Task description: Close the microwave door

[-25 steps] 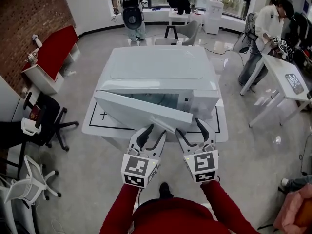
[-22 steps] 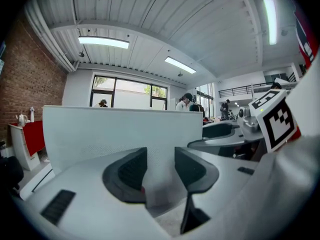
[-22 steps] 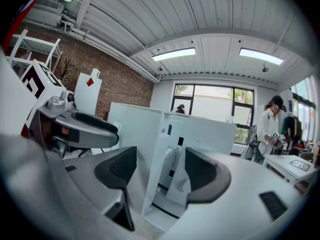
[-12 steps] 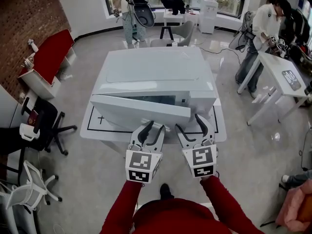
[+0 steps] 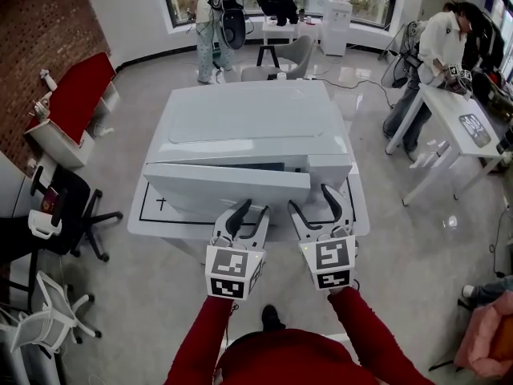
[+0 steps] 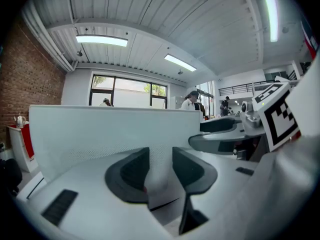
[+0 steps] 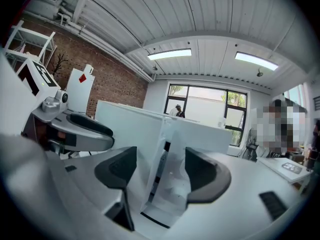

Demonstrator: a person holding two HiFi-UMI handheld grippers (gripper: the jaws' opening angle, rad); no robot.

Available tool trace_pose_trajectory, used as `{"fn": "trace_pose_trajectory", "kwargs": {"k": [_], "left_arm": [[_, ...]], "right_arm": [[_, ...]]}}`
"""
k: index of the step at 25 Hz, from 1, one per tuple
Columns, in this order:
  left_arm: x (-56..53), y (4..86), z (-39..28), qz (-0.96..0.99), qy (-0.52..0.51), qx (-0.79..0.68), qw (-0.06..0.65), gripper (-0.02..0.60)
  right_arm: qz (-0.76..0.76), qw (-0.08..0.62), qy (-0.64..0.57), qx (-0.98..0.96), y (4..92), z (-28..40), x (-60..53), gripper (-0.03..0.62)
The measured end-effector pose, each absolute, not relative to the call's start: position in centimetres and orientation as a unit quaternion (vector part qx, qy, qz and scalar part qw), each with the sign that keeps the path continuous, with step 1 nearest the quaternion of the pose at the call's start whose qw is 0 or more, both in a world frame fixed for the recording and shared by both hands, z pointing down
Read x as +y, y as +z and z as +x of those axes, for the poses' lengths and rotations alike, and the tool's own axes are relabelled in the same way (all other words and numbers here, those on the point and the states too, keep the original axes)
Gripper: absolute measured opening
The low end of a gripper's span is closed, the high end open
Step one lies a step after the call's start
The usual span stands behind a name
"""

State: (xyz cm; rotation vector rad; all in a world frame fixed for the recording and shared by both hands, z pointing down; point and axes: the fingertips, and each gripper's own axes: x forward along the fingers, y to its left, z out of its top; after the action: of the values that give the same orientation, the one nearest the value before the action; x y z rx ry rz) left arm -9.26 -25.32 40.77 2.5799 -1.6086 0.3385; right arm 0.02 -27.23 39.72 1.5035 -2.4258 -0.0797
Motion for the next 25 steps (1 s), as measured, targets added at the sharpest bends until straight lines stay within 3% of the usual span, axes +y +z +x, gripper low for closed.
{"fn": "trace_pose_trajectory", "kwargs": {"k": [25], "left_arm": [[-27.3, 40.6, -8.2, 0.845, 0.101, -0.523, 0.053, 0.152]], "right_arm": [[0.548, 0.134, -0.061, -0.824, 38.2, 1.5, -29.1, 0.318]]}}
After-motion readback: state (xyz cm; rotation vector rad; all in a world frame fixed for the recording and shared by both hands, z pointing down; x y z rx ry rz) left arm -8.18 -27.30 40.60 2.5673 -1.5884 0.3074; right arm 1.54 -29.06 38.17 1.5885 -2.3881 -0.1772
